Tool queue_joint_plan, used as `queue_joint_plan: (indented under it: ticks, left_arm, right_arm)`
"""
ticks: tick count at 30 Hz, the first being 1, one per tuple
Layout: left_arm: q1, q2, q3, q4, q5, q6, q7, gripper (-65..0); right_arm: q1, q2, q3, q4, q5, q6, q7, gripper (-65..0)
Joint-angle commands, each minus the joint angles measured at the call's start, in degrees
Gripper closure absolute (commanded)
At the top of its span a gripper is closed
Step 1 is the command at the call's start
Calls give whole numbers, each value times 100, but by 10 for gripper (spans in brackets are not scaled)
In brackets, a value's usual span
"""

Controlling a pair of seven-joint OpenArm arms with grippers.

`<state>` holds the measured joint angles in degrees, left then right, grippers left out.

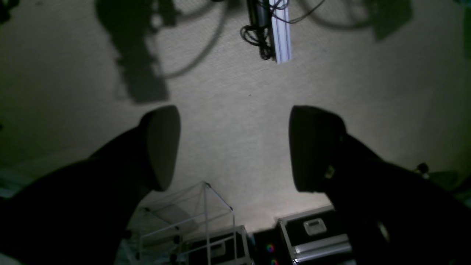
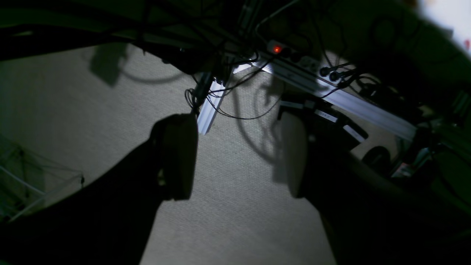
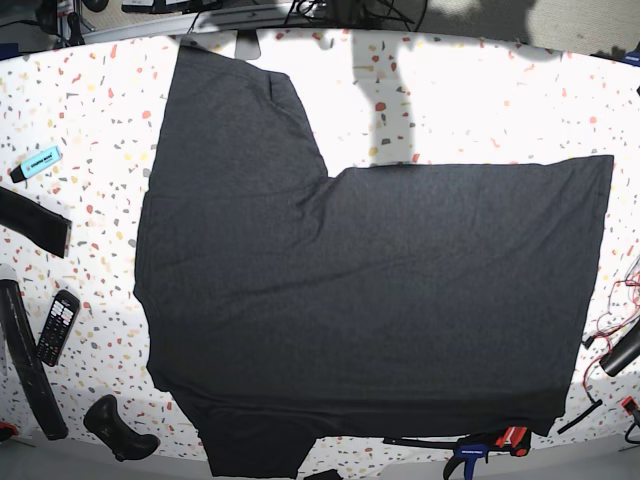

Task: Fold the T-shirt properly

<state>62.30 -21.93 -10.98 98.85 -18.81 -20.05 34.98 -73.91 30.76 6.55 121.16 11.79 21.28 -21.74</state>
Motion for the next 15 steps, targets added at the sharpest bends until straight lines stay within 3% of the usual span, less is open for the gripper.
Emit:
queue_joint_plan:
  ticks: [1,6,12,15]
  left_arm:
    - [221,-48,-184,225,4,-4,44,-427]
    - [544,-50,-964,1285,-35,-9,46,-427]
    - [481,-155,-1460,2490,-28,-11,66,-427]
    - [374,-317,-1447,2852,-33,-216,-339,-427]
  right_arm:
    - [-109,35,85,229,26,109,72,-353]
    - [-109,55,317,1071,87,507,81,-353]
    - [289,52,345,1384,83,509,-173,-353]
    - [564,52,348,1384,61,509,-205,-353]
